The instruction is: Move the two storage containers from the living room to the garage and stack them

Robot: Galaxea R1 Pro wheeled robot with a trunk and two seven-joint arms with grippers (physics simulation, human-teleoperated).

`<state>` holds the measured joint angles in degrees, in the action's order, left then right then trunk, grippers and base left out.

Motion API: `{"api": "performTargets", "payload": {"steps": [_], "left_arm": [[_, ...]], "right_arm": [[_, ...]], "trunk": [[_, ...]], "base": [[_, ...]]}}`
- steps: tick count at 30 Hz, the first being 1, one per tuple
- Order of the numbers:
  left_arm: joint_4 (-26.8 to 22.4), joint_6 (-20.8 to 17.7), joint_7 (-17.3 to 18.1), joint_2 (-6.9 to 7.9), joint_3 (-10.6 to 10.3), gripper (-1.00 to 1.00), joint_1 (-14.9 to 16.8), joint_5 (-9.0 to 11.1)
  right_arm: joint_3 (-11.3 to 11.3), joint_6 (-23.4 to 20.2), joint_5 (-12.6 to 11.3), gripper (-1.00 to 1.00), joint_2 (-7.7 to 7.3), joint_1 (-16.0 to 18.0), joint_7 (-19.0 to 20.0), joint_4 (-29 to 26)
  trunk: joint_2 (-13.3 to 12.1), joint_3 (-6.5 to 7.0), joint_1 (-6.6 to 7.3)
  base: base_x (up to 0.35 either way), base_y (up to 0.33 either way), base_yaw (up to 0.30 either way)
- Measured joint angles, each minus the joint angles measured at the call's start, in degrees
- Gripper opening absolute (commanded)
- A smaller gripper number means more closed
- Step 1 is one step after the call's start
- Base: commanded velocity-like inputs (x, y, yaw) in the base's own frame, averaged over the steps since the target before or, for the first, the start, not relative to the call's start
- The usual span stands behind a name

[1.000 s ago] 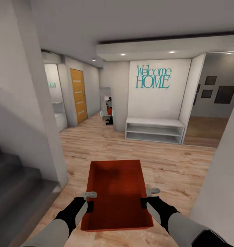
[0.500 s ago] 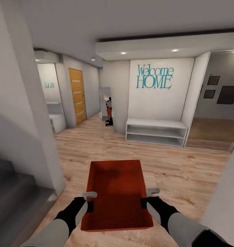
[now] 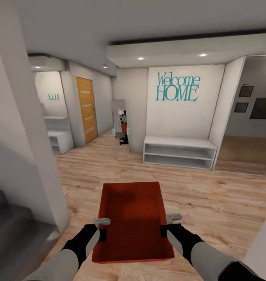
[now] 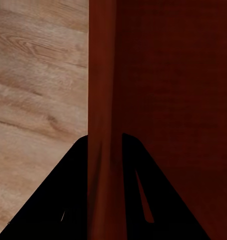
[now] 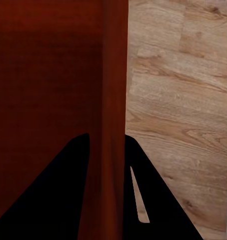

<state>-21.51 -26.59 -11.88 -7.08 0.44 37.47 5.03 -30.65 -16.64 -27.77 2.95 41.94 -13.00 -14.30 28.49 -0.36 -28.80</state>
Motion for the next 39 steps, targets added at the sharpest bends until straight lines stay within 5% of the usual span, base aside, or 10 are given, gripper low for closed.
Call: {"api": "performTargets", "payload": {"steps": [39], "left_arm": [[0.0, 0.0, 0.0, 0.0, 0.0, -1.0, 0.0, 0.0]], "right_arm": [[-0.01, 0.0, -0.01, -1.0, 0.0, 0.0, 0.0, 0.0]], "trunk": [[0.0, 0.0, 0.0]], "base": [[0.323, 0.0, 0.0]]}}
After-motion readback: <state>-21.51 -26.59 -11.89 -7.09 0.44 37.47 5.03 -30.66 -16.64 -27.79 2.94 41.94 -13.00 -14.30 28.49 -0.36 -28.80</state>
